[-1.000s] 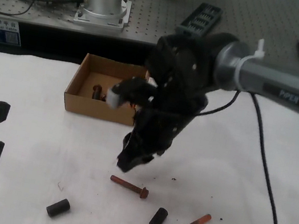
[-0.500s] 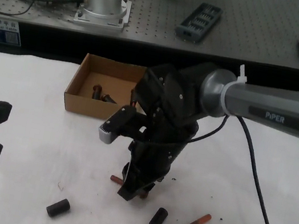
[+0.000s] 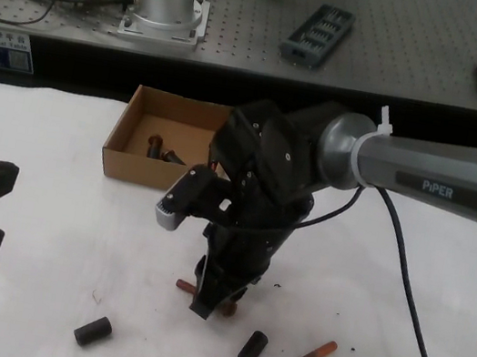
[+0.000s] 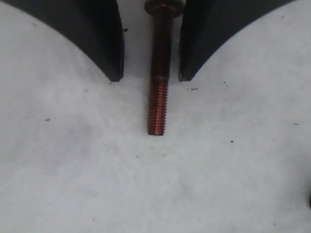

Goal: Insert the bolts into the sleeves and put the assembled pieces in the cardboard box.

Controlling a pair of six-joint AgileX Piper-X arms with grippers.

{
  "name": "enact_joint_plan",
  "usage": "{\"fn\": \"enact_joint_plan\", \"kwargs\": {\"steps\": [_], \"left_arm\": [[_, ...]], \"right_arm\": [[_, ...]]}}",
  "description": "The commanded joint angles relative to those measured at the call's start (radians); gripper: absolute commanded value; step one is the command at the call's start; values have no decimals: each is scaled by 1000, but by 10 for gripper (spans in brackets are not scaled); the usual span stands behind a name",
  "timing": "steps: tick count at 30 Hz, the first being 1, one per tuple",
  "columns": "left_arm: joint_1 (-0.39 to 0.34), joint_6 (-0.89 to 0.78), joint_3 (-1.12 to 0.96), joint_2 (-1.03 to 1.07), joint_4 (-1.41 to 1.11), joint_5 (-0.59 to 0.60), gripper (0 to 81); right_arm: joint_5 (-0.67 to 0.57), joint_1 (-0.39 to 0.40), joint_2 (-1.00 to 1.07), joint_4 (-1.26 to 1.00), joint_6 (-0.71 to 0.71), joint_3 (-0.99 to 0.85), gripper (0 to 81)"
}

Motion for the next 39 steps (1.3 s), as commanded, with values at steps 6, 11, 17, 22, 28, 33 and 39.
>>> {"fn": "enact_joint_plan", "kwargs": {"steps": [6,11,17,22,28,33,39], "left_arm": [[1,8,-3,-9,-11,7,277],[1,8,-3,-9,-11,7,277],[1,56,-3,-9,-11,0,277],[7,192,-3,-9,-11,-31,277],[60,363,-3,-9,-8,-70,277],[100,403,-3,-9,40,-70,277],[116,438,-3,-9,110,-47,277]], "right_arm": [[56,4,-8,35,-45,3,246],[56,6,-8,37,-45,3,38],[25,27,-8,88,-71,3,52],[-35,84,-8,193,-122,3,52],[-35,171,-14,250,-226,3,52],[-50,225,-20,247,-271,3,52],[-71,250,-20,172,-375,3,52]]}}
